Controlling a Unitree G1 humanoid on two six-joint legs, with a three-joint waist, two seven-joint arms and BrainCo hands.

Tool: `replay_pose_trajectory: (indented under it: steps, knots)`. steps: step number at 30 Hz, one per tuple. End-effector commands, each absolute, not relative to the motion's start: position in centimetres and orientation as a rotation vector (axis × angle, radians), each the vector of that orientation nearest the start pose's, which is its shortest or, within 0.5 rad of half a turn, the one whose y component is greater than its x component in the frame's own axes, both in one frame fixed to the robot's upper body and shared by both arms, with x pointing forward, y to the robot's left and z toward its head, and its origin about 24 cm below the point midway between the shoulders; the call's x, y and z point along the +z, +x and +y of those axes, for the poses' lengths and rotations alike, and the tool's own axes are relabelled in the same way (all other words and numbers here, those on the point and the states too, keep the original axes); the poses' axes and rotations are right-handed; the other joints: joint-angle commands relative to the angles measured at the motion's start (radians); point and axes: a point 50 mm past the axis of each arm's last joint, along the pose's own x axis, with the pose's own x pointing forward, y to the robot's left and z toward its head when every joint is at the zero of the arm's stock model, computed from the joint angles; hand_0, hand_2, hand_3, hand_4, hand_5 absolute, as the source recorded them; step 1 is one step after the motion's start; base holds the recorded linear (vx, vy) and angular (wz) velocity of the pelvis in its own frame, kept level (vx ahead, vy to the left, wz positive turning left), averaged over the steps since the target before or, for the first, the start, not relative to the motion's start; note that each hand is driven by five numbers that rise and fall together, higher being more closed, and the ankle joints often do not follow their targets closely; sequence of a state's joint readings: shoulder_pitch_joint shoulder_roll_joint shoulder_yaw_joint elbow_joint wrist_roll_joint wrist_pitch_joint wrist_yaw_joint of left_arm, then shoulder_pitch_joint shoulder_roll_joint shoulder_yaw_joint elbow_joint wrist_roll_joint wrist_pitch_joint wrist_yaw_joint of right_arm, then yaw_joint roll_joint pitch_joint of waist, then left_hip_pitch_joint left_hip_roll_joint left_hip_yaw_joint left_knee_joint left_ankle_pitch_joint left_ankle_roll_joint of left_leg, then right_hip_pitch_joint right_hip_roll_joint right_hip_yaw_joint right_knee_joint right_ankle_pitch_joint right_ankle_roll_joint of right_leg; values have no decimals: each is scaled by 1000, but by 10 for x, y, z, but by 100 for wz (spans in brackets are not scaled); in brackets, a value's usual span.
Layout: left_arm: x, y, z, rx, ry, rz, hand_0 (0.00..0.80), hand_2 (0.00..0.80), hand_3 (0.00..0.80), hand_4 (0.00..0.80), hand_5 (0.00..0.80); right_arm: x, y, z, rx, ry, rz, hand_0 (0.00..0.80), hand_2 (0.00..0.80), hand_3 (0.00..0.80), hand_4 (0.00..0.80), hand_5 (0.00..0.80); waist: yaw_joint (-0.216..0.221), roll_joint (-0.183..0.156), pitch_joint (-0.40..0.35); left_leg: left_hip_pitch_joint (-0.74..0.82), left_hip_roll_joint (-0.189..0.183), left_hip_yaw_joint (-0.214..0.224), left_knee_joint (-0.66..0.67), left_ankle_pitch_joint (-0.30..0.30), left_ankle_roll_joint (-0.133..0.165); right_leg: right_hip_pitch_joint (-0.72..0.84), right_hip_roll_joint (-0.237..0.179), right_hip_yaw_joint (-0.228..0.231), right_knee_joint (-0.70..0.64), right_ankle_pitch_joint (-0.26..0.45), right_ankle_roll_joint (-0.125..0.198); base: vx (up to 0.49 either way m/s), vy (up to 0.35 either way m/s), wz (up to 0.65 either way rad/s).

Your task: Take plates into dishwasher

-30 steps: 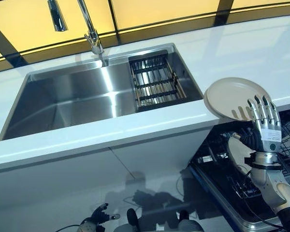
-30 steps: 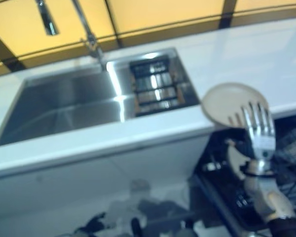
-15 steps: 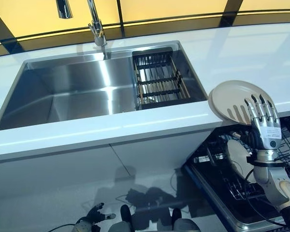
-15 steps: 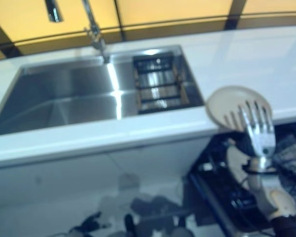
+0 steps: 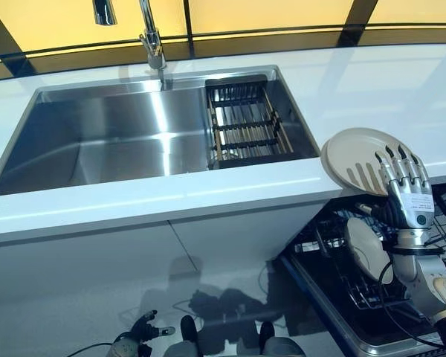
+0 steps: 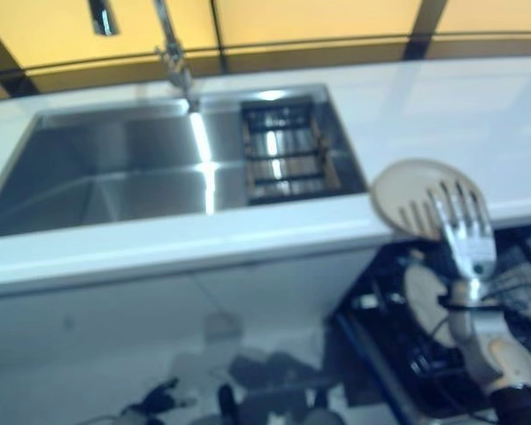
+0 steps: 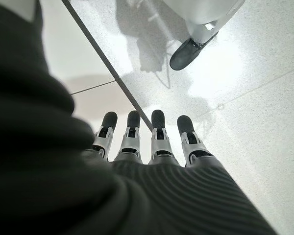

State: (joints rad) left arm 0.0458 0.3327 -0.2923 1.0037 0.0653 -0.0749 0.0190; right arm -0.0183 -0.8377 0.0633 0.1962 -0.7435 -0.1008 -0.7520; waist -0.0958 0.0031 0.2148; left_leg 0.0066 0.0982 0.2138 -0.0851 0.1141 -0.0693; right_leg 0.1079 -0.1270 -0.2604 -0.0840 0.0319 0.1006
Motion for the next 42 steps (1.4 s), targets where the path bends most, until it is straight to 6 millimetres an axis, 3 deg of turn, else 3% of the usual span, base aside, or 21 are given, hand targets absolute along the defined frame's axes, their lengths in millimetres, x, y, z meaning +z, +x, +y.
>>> replay_pose_trajectory:
  steps: [1, 17, 42]
  knots:
    - [-133, 139, 253, -121, 582, 959, 0, 0, 0, 0, 0, 137, 255, -316, -578, -1571, -503, 0, 0, 0, 0, 0, 31, -14, -10, 38, 3, 13, 97, -151, 44, -109, -10, 36, 224, -119, -5, 0, 0, 0]
    - [-130, 142, 257, -116, 594, 950, 0, 0, 0, 0, 0, 122, 256, -323, -586, -1562, -398, 0, 0, 0, 0, 0, 38, -6, 1, 31, 4, 11, 100, -146, 42, -112, -12, 27, 230, -121, -8, 0, 0, 0]
    - [-129, 146, 251, -126, 576, 942, 0, 0, 0, 0, 0, 142, 259, -326, -628, -1616, -456, 0, 0, 0, 0, 0, 42, 9, 14, 17, 6, -1, 113, -138, 27, -112, -12, 12, 234, -129, -25, 6, -6, 3]
